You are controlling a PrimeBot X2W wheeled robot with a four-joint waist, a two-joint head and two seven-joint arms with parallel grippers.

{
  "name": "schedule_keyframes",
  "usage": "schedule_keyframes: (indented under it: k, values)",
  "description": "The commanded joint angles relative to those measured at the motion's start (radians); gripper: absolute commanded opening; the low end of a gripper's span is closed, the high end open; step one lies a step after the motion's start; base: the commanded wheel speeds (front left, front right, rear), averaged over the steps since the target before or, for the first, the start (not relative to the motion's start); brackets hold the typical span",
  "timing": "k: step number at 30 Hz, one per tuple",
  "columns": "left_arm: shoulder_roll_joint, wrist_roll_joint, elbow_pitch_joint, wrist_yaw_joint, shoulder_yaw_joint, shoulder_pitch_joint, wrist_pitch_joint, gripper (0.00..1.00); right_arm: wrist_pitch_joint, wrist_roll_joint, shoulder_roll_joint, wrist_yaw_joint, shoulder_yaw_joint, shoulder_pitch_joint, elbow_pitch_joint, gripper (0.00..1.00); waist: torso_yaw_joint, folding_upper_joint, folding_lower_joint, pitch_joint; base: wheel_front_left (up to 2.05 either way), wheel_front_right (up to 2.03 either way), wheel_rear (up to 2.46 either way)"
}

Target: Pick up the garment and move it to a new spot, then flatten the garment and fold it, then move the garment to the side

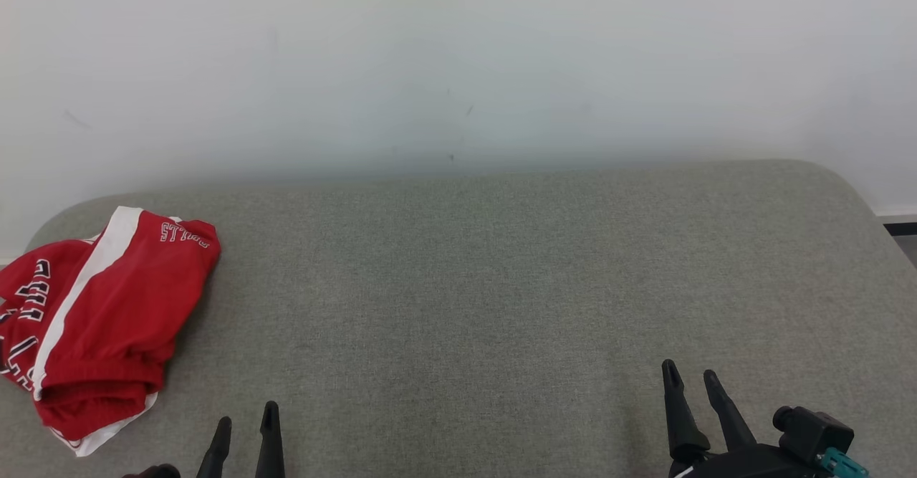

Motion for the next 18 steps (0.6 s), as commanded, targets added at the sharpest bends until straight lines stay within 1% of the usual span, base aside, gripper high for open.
schedule_keyframes:
  k: [1,12,18]
  values:
    - [0.006,0.034,-0.011,0.002,-0.003,0.006,-0.011,1.0,-0.011,-0.025,-0.004,-0.001,0.006,-0.013,-0.004,1.0,0.0,0.0,0.0,-0.002,0.0,0.0,0.0]
    - [0.007,0.143,-0.017,0.008,-0.012,0.016,-0.039,1.0,-0.039,-0.132,-0.005,-0.001,0.022,-0.012,0.006,1.0,-0.002,0.0,0.0,-0.015,0.0,0.0,0.0]
    - [0.007,0.178,-0.01,0.018,-0.01,0.026,-0.052,1.0,-0.052,-0.183,-0.005,-0.002,0.03,-0.006,0.012,1.0,-0.002,0.0,0.0,-0.024,0.0,0.0,0.0]
